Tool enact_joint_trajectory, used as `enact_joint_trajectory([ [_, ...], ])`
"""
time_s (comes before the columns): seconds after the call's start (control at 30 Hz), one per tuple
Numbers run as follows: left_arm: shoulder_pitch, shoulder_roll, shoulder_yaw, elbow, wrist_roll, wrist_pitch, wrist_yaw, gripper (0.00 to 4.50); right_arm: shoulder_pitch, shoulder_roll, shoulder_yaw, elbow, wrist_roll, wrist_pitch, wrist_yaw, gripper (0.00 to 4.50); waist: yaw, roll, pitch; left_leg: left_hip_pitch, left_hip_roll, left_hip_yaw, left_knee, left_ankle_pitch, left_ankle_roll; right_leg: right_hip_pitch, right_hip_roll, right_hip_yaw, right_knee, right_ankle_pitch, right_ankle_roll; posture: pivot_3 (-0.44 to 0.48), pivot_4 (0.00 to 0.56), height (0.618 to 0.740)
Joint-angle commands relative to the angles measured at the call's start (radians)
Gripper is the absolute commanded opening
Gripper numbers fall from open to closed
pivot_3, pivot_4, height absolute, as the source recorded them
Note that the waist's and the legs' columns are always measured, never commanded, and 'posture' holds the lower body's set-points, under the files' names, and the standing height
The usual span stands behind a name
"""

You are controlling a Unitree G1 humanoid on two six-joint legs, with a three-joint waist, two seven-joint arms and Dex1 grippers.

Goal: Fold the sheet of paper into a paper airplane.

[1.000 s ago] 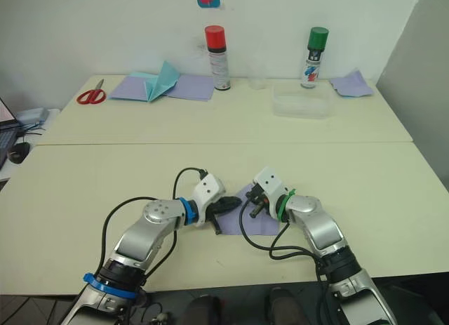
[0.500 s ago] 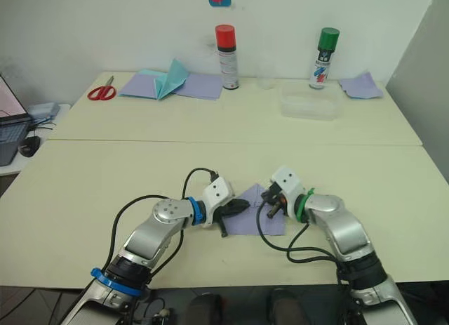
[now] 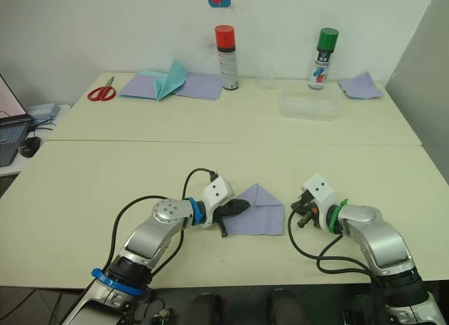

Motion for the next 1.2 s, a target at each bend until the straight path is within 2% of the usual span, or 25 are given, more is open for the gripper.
enact_joint_trajectory([
  [0.03, 0.013, -0.005, -0.032, 0.031, 0.007, 0.027, -0.014, 0.05, -0.005, 0.051, 0.017, -0.042, 0.073, 0.056, 0.010, 0.00, 0.000, 0.000, 0.000, 0.000, 0.000, 0.000, 0.000, 0.000, 0.000, 0.000, 0.000, 0.000, 0.000, 0.000, 0.000, 0.000, 0.150, 0.740],
  [0.2, 0.010, -0.004, -0.033, 0.037, 0.011, 0.030, -0.020, 0.05, -0.042, 0.138, -0.073, -0.047, 0.175, 0.159, -0.029, 0.00, 0.000, 0.000, 0.000, 0.000, 0.000, -0.001, 0.000, 0.000, 0.000, 0.000, 0.000, 0.000, 0.000, 0.000, 0.000, 0.000, 0.150, 0.740],
  [0.43, 0.015, 0.000, -0.038, 0.035, 0.014, 0.034, -0.023, 0.05, -0.097, 0.180, -0.123, -0.037, 0.237, 0.177, -0.069, 0.00, 0.000, 0.000, 0.000, -0.001, 0.000, 0.000, 0.000, 0.000, 0.000, 0.000, -0.001, 0.000, -0.001, 0.000, 0.001, 0.000, 0.150, 0.740],
  [0.77, 0.016, 0.012, -0.038, 0.028, 0.016, 0.039, -0.029, 0.05, -0.139, 0.289, -0.030, 0.026, 0.216, 0.132, -0.121, 0.00, -0.001, 0.000, 0.000, -0.001, 0.000, -0.001, 0.000, 0.000, 0.000, 0.000, 0.000, 0.000, -0.001, 0.000, 0.001, 0.000, 0.150, 0.740],
  [0.97, 0.035, 0.032, -0.040, -0.001, 0.008, 0.052, -0.049, 0.05, -0.158, 0.313, -0.006, 0.073, 0.201, 0.090, -0.133, 0.00, -0.002, 0.000, 0.000, -0.001, 0.001, 0.000, 0.000, 0.000, 0.000, 0.000, 0.000, 0.000, -0.001, 0.000, 0.001, 0.000, 0.150, 0.740],
  [1.2, 0.069, 0.121, 0.003, -0.049, -0.018, 0.103, -0.086, 0.05, -0.164, 0.328, 0.064, 0.153, 0.146, 0.013, -0.134, 0.00, -0.005, 0.001, 0.000, 0.000, 0.001, -0.001, 0.000, 0.000, 0.000, 0.000, 0.001, 0.000, -0.001, 0.000, 0.000, 0.000, 0.150, 0.740],
])
